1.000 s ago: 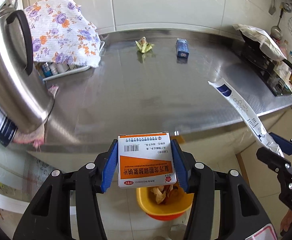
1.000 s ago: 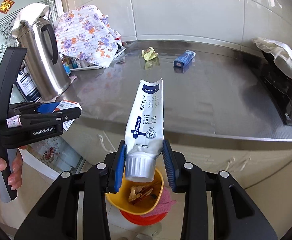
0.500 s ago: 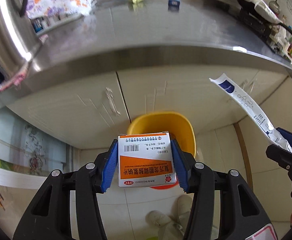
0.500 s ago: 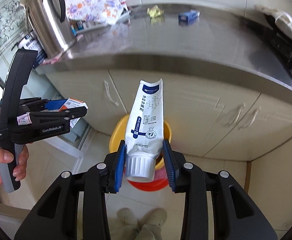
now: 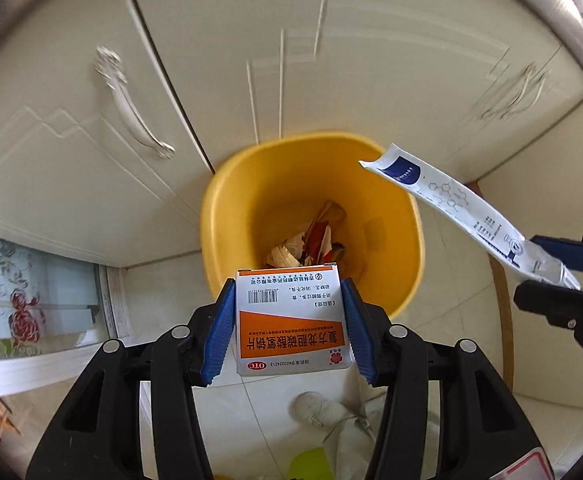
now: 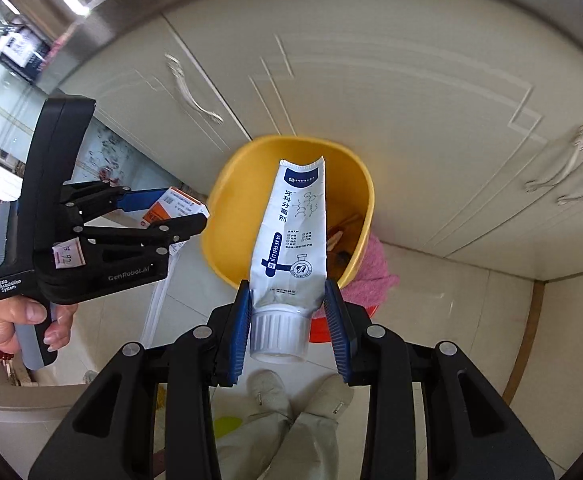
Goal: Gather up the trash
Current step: 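Carry the medicine box and toothpaste tube down over the yellow bin, then open the left tool to drop the box while the right tool drops the tube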
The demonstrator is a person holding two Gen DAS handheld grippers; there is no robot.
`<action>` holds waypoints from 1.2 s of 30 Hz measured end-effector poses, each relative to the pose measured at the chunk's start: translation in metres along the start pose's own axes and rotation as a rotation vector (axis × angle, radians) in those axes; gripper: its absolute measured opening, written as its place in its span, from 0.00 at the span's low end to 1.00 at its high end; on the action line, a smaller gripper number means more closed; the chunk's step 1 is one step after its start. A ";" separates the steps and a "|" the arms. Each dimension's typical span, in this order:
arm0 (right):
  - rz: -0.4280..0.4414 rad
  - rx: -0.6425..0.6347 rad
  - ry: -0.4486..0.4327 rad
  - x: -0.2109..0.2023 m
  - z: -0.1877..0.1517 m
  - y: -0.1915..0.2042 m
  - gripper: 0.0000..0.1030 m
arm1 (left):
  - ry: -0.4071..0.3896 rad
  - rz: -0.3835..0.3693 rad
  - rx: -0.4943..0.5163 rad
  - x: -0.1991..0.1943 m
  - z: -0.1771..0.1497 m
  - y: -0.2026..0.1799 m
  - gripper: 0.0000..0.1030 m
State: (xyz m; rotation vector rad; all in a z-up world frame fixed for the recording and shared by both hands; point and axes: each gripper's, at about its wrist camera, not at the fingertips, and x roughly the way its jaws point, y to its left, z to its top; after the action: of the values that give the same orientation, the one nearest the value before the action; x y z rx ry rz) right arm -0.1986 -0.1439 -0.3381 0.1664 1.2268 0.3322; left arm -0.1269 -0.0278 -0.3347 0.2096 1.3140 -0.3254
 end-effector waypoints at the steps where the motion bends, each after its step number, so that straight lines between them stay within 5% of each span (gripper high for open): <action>1: 0.004 0.004 0.014 0.009 0.002 -0.002 0.36 | 0.012 -0.001 0.004 0.009 0.000 0.002 0.50; 15: 0.009 -0.006 0.139 0.098 0.027 -0.012 0.36 | 0.095 -0.026 0.040 0.073 0.011 0.010 0.50; 30: 0.085 0.064 0.152 0.113 0.039 -0.030 0.39 | 0.133 -0.042 0.037 0.098 0.014 0.015 0.51; 36: 0.111 0.102 0.113 0.102 0.043 -0.035 0.53 | 0.114 -0.026 0.021 0.094 0.010 0.017 0.72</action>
State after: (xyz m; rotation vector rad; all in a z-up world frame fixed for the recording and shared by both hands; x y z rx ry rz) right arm -0.1224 -0.1404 -0.4251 0.3075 1.3505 0.3795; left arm -0.0912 -0.0265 -0.4235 0.2319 1.4277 -0.3534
